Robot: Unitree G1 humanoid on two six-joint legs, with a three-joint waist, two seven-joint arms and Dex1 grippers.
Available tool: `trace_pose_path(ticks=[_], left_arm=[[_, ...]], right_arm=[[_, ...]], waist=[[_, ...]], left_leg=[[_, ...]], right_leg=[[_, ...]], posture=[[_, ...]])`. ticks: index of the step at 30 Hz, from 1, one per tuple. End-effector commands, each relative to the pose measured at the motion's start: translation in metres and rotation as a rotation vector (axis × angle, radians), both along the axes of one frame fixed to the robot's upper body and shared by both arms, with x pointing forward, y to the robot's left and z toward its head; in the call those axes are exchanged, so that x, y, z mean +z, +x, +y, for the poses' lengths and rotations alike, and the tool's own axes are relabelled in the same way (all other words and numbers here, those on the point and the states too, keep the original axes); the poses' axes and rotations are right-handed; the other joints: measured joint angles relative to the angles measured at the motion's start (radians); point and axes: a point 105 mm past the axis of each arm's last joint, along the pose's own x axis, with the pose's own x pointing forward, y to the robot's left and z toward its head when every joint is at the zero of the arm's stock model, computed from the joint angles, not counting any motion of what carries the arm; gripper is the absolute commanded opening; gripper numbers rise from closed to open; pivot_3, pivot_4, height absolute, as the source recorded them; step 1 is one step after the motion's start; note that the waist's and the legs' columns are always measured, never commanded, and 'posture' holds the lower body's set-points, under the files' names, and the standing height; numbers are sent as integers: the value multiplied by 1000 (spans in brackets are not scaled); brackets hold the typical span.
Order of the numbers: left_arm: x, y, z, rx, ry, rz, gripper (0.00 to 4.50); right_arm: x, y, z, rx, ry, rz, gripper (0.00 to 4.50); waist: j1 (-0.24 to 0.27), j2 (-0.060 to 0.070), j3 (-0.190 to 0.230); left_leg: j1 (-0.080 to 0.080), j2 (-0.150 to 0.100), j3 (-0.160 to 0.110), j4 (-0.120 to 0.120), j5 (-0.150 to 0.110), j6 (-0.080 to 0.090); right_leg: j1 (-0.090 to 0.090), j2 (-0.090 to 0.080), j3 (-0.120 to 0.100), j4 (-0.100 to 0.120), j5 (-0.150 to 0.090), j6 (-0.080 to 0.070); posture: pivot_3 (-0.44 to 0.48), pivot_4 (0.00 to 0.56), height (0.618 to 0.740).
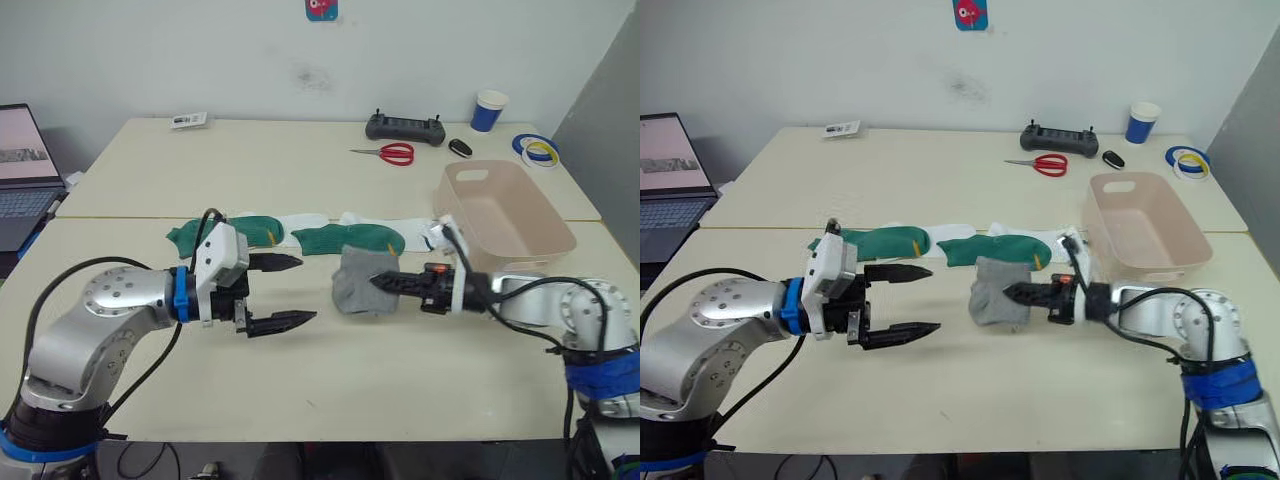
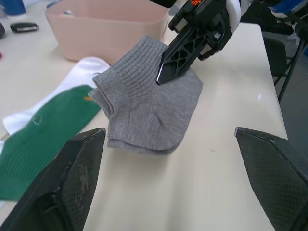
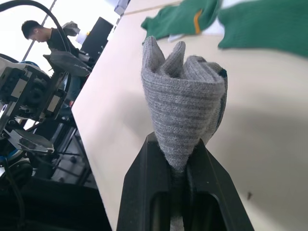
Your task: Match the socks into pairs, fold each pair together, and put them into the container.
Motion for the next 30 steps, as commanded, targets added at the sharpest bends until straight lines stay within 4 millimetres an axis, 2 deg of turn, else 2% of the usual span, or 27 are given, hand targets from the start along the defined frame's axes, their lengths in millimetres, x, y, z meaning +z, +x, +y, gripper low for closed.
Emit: trace_pose_path(ticks=[1,3,6,8,12,15,17,21,27,30], left_arm=[[27,5,-12,-7,-56,-97,4486],[44,15,-23,-2,-107,-135,4486],[58,23,-36,-14,-136,-168,4486],[64,26,-46,-35,-137,-192,4486],[86,36,-69,-61,-195,-238,4486],[96,39,-84,-80,-216,-263,4486],[99,40,-93,-93,-226,-257,4486],[99,41,-100,-107,-214,-261,4486],[91,44,-102,-103,-177,-265,4486],[87,44,-102,-105,-165,-266,4486]], right_arm=[[47,7,-24,-44,-59,-243,0],[74,21,-46,-140,-95,-358,0],[99,36,-73,-252,-168,-469,0],[108,46,-92,-317,-253,-533,0],[116,78,-147,-501,-549,-682,0],[109,92,-172,-494,-794,-770,0],[103,100,-180,-451,-924,-810,0],[83,110,-183,-316,-1093,-836,0],[39,116,-195,-63,-1358,-813,0],[29,117,-201,5,-1412,-795,0]], waist=[[4,0,2],[12,0,3],[18,-1,3],[20,-1,3],[22,-1,3],[19,-1,3],[17,-1,3],[17,-1,3],[21,-1,3],[21,-1,3]], left_leg=[[0,0,0,0,0,0],[-1,-1,0,1,0,0],[-1,-1,1,2,0,0],[0,-1,1,2,0,0],[-1,-1,1,2,0,0],[-1,-2,3,2,0,0],[0,-2,4,1,2,-3],[0,-1,4,0,3,-4],[0,-2,3,1,3,-5],[0,-3,4,2,3,-5]], right_leg=[[0,0,0,0,0,0],[0,-1,0,0,0,0],[0,-1,0,-1,1,1],[0,-1,0,-1,1,1],[0,-1,0,-1,1,0],[0,-2,1,-1,1,0],[-1,-2,2,-1,2,-2],[-1,-2,2,0,2,-3],[-1,-3,1,0,2,-3],[0,-5,1,0,2,-3]], posture=[[0,150,740],[0,150,740],[0,150,740],[0,150,740],[0,150,740],[0,150,740],[0,150,740],[0,150,740],[0,150,740],[0,150,740]])
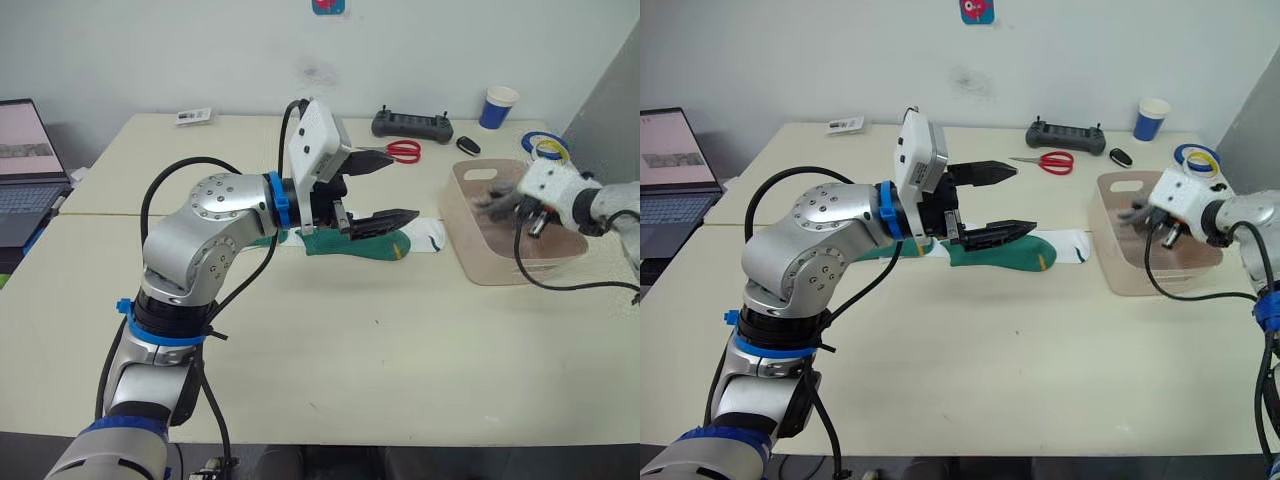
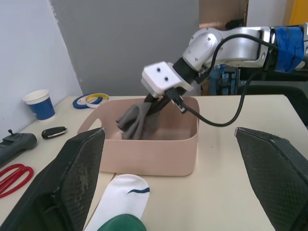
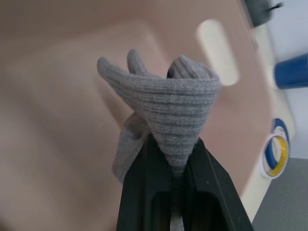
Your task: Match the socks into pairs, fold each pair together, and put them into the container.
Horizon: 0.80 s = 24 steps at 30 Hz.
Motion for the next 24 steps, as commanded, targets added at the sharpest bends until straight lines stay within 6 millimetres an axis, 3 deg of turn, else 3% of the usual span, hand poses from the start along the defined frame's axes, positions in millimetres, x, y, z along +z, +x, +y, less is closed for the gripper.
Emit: trace_pose_path(ticks=[1,3,10,16,17,24], left_arm=[[4,-4,-3,-17,1,-43,4486],[3,-4,-3,-16,4,-44,4486],[-3,-3,-1,-3,24,-44,4500],[-7,-1,1,0,37,-43,4500],[-7,0,1,-1,38,-44,4500],[-5,2,1,-2,32,-51,4500]], right_arm=[[9,1,-6,38,-86,1,0],[4,-2,0,77,-77,54,0],[8,-5,13,130,22,125,2273],[24,-11,15,143,66,147,4309],[27,-12,15,144,63,150,4472],[59,-21,16,138,122,151,4472]], waist=[[0,0,0],[0,0,0],[0,0,0],[0,0,0],[0,0,0],[-1,0,0]], left_leg=[[0,0,0,0,0,0],[0,0,0,1,0,0],[3,2,-1,0,0,0],[3,1,0,2,0,0],[3,1,0,2,0,0],[3,1,-1,5,0,0]], right_leg=[[0,0,0,0,0,0],[0,0,0,1,0,0],[2,0,0,3,0,0],[2,0,0,3,0,0],[2,0,0,3,0,0],[3,0,0,7,0,0]], posture=[[0,150,740],[0,150,740],[0,150,740],[0,150,740],[0,150,740],[0,150,740]])
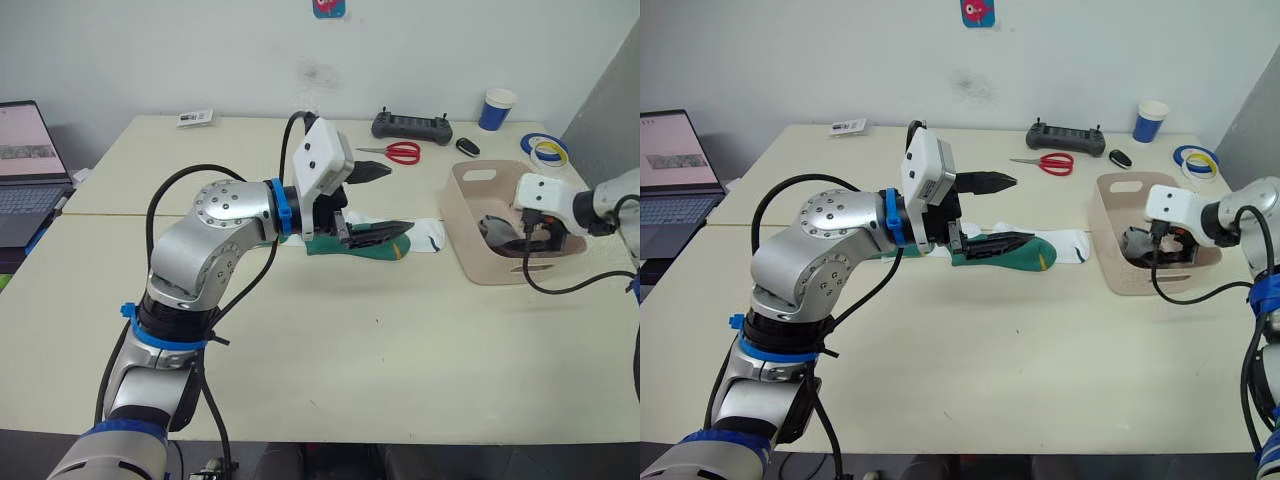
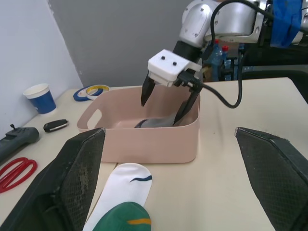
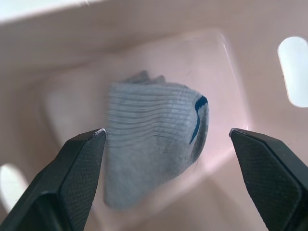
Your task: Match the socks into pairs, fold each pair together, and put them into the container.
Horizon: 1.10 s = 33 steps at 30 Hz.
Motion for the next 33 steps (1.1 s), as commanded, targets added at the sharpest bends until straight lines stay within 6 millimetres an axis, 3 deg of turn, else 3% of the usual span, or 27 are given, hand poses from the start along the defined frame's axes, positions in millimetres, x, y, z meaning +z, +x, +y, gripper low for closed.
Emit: trace_pose_path(ticks=[1,10,16,18,21,23,26,29,33], left_arm=[[7,-5,-2,-26,-7,-47,4500],[3,-3,10,-2,23,-38,4500],[-12,9,48,162,55,-35,4500],[-14,10,56,203,34,-20,4500],[-36,15,81,376,-3,4,4500],[-55,12,97,472,-17,28,4500],[-94,1,124,653,-69,92,4500],[-119,-8,146,818,-120,108,4500],[-143,-19,166,981,-149,107,4500]], right_arm=[[46,-3,1,-17,68,-94,4472],[77,-10,17,-19,273,-164,4472],[73,-26,91,143,564,-188,4472],[66,-34,104,153,608,-178,4472],[37,-47,145,174,758,-181,4472],[20,-53,156,147,813,-189,4472],[-30,-63,163,101,763,-250,4472],[-69,-73,160,29,752,-276,4472],[-105,-84,158,-31,733,-279,4472]], waist=[[-1,0,0],[-2,0,0],[-19,1,0],[-15,1,0],[-9,1,-1],[-9,1,-2],[1,1,-2],[8,-1,-2],[4,-1,-2]], left_leg=[[0,0,0,1,0,0],[1,-1,-1,8,-1,2],[2,2,-3,8,0,1],[1,2,-5,8,0,0],[1,2,-5,7,0,0],[2,3,-4,8,0,0],[0,2,-4,8,0,0],[0,2,-5,8,-2,3],[1,0,-3,8,-2,2]], right_leg=[[0,0,0,1,0,0],[0,1,0,9,0,0],[1,1,0,12,0,0],[0,1,-1,13,0,0],[0,1,-2,11,0,0],[1,1,-1,11,-1,1],[1,0,-1,11,-1,1],[2,-4,0,8,-2,2],[3,-8,0,9,-2,3]], posture=[[0,150,740],[0,150,740],[0,150,740],[0,150,740],[0,150,740],[0,150,740],[0,150,740],[0,150,740],[0,150,740]])
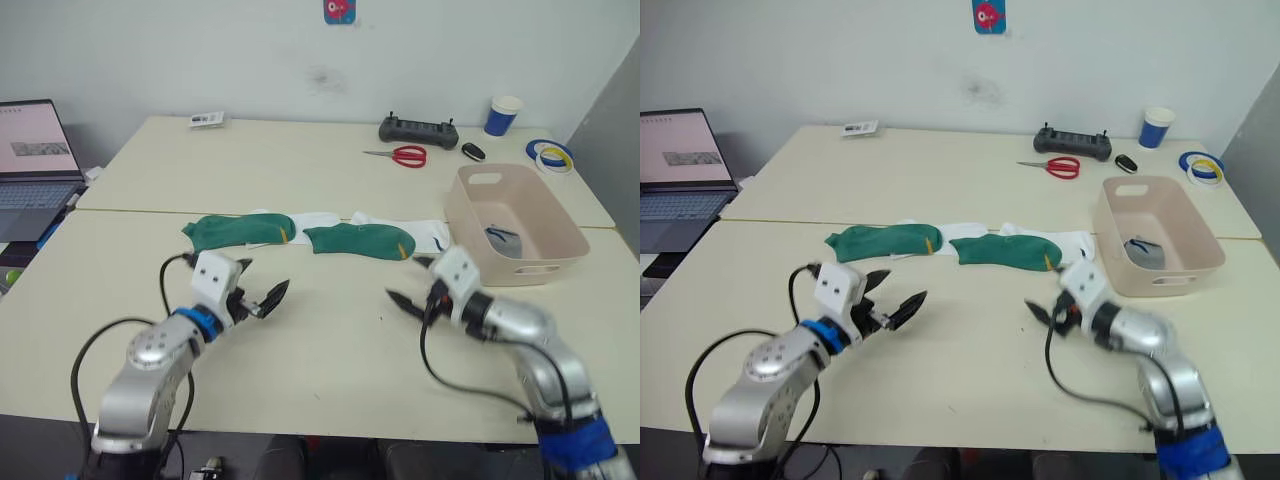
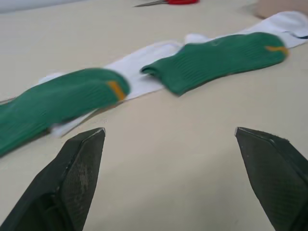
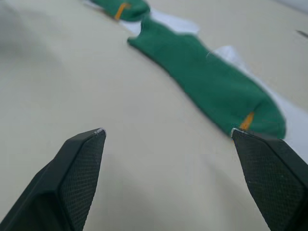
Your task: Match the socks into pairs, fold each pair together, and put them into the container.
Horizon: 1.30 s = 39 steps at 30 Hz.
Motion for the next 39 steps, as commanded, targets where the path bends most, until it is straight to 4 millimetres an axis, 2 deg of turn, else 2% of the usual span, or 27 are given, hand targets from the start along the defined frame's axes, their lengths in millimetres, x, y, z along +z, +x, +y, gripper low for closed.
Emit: trace_pose_path(ticks=[1,4,8,13,16,21,27,31,34,37,39], left_arm=[[7,-6,14,124,28,-105,4500],[-6,-11,11,152,-7,-78,4500],[-2,-6,4,136,-23,-87,4500],[14,22,-4,77,-52,-82,4500],[20,47,-16,14,-66,-43,4500],[21,83,-38,-37,-86,34,4500],[13,111,-58,-72,-29,79,4500],[7,128,-66,-55,30,60,4500],[6,136,-78,-79,38,53,4500],[5,141,-85,-91,33,51,3868],[6,142,-87,-97,30,45,3280]], right_arm=[[3,-2,1,-36,3,-100,4472],[2,1,4,-49,16,-116,4472],[19,15,8,-57,54,-164,4472],[43,28,18,-27,117,-197,4472],[54,31,32,44,99,-212,4472],[71,39,42,70,87,-242,4472],[76,46,46,41,94,-263,4472],[76,51,42,16,53,-291,4472],[78,54,35,-17,61,-293,4472],[79,56,29,-37,65,-295,4500],[80,56,27,-46,62,-299,4500]], waist=[[-4,0,0],[-7,0,0],[-7,0,0],[-4,0,0],[-6,0,0],[-6,0,0],[-5,0,0],[-6,0,0],[-6,0,0],[-5,0,0],[-5,0,0]], left_leg=[[1,-1,1,0,1,-2],[4,-2,1,0,2,-4],[4,-2,0,0,2,-4],[3,0,-3,0,2,-4],[3,0,-3,0,2,-3],[3,-1,-2,0,2,-3],[1,-1,-3,-1,2,-3],[0,-1,-2,-1,2,-3],[0,-1,-2,-1,2,-3],[0,-1,-2,-1,2,-3],[-1,-1,-2,-1,2,-3]], right_leg=[[0,0,0,0,0,4],[4,1,1,-1,2,5],[4,7,1,-1,1,4],[4,10,-1,-1,1,3],[4,10,-2,-1,1,3],[3,10,-2,-1,2,3],[1,10,-2,0,4,-1],[0,10,-2,0,4,-2],[-1,10,-2,0,4,-1],[-1,10,-2,0,4,-1],[-1,10,-2,0,4,-1]], posture=[[0,150,740],[0,150,740],[0,150,740],[0,150,740],[0,150,740],[0,150,740],[0,150,740],[0,150,740],[0,150,740],[0,150,740],[0,150,740]])
